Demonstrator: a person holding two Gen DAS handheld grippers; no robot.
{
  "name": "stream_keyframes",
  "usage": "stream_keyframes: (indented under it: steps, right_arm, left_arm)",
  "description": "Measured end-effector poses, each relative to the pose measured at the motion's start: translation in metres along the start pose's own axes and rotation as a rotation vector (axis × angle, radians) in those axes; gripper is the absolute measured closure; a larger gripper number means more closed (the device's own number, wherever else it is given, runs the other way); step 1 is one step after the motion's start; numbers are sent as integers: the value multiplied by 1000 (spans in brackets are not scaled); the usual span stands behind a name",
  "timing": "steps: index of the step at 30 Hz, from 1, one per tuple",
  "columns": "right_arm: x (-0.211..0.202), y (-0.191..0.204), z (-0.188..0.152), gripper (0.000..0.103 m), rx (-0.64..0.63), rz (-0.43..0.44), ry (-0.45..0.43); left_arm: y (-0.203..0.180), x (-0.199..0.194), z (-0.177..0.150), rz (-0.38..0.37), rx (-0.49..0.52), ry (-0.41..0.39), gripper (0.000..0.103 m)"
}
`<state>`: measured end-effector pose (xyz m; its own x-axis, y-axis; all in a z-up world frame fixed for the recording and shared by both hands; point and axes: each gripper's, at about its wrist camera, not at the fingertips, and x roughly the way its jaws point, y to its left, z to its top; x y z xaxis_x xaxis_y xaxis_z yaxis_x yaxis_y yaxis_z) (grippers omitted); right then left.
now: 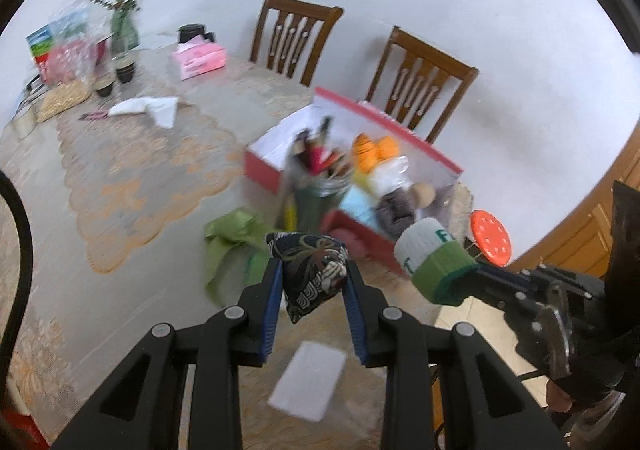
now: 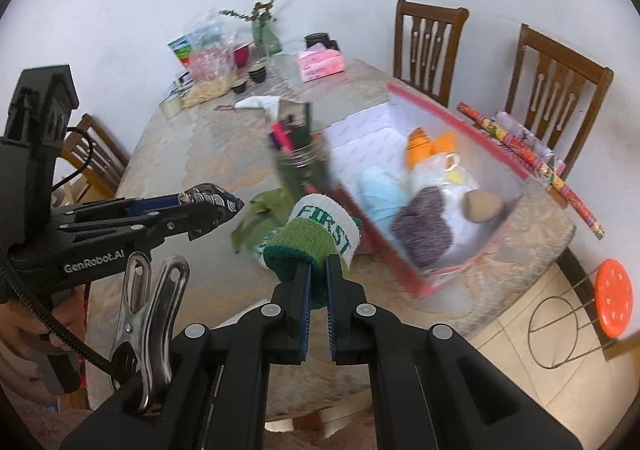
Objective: Organize soft objects
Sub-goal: 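Carry the black pouch and green sweatband in both grippers toward the box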
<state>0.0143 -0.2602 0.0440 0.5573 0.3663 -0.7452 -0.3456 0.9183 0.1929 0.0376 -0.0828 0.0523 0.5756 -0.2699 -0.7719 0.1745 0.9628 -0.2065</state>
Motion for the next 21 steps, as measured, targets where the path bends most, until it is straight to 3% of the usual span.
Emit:
stream_keyframes:
  steps: [13, 21]
  right_arm:
    - [-9, -56, 19, 95, 23, -33, -18]
    - [-1, -92, 46, 95, -27, -32, -19]
  left_arm:
    - [-61, 24, 29, -45, 56, 2, 72]
    - [-94, 48, 47, -36, 66, 0, 72]
